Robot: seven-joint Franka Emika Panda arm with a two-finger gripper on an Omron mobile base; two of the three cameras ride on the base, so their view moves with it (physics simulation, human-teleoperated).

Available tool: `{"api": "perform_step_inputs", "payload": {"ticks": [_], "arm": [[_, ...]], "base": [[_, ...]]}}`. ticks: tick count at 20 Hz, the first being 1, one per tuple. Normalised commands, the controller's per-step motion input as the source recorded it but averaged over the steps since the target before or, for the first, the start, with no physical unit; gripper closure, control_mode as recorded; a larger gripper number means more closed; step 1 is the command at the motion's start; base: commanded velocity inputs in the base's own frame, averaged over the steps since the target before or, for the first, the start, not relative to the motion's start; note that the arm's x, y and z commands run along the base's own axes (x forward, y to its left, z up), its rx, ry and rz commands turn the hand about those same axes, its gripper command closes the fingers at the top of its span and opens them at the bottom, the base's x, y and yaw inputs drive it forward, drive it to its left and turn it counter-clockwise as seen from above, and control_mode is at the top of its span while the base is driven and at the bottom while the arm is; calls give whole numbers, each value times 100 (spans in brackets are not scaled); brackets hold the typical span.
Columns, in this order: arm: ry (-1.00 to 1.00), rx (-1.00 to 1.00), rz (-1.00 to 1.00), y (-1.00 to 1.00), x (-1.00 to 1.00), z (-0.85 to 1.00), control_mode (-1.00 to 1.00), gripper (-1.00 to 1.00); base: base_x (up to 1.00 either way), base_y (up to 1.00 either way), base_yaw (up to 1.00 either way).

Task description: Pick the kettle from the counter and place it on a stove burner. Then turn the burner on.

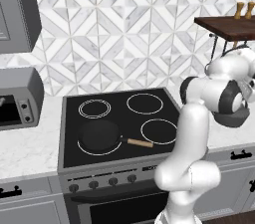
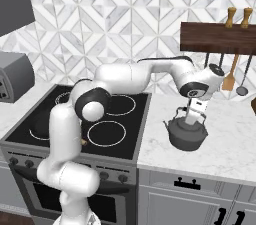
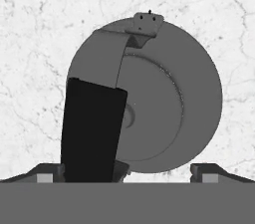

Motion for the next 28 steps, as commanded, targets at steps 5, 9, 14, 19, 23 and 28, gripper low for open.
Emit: {"api": "perform_step_inputs", "payload": {"ticks": [5, 9, 14, 19, 23, 28], "arm": [[0, 13, 0, -23, 17, 0, -100, -100], [0, 9, 0, -5, 0, 0, -100, -100], [0, 1, 0, 7, 0, -5, -100, -100], [2, -3, 0, 27, 11, -58, -100, -100], [0, -1, 0, 9, 6, -53, -100, -100], [0, -7, 0, 36, -1, -43, -100, 100]], "base": [[0, 0, 0], [0, 0, 0], [0, 0, 0], [0, 0, 0], [0, 0, 0], [0, 0, 0]]}}
